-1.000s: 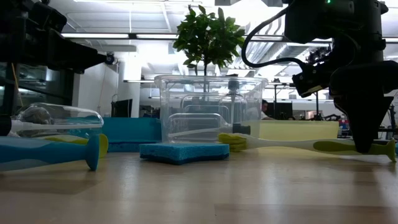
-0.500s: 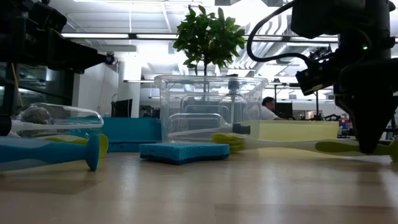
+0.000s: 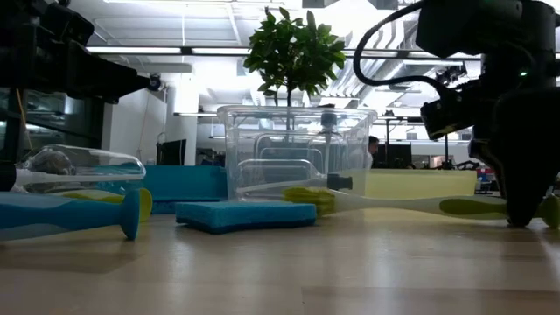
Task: Pick & Place Kitchen Sink Supplies
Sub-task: Put the light green dish brush into the blue bin
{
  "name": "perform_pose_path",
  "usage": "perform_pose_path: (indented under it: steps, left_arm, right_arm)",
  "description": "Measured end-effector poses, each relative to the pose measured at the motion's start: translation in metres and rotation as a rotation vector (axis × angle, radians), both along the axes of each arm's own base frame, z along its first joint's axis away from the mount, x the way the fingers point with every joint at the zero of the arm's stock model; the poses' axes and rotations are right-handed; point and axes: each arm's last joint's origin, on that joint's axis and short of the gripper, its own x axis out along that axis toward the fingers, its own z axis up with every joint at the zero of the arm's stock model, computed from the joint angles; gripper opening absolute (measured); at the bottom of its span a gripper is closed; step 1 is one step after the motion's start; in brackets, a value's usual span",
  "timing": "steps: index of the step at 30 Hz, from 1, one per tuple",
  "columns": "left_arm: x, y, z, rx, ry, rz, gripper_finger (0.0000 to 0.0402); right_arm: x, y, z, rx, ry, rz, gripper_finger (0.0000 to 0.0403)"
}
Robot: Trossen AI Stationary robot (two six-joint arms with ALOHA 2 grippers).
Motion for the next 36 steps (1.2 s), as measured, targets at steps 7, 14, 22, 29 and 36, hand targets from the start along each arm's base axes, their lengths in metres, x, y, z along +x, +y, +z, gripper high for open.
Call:
perform_pose_path:
  steps: [7, 14, 22, 29, 36]
  left_arm:
    - [0.0, 0.0, 0.0, 0.0, 0.0, 0.0, 0.0202]
    - [0.0, 0.0, 0.0, 0.0, 0.0, 0.0, 0.0202]
    - [0.0, 0.0, 0.0, 0.001, 0.0, 0.0, 0.0202]
    - [0.0, 0.0, 0.0, 0.001, 0.0, 0.0, 0.0202]
    - [0.0, 0.0, 0.0, 0.0, 0.0, -0.001, 0.0202]
  right_arm:
    - [0.002, 0.005, 0.025, -0.013, -0.121, 0.049, 0.0048]
    - [-0.006, 0.013, 0.038, -0.078, -0.2, 0.072, 0.0048]
    - [-0.005, 0.025, 0.047, -0.201, -0.372, 0.105, 0.0048]
    - [0.006, 0.032, 0.055, -0.294, -0.557, 0.178, 0.0048]
    - [0.015, 0.032, 0.063, -0.36, -0.67, 0.221, 0.0048]
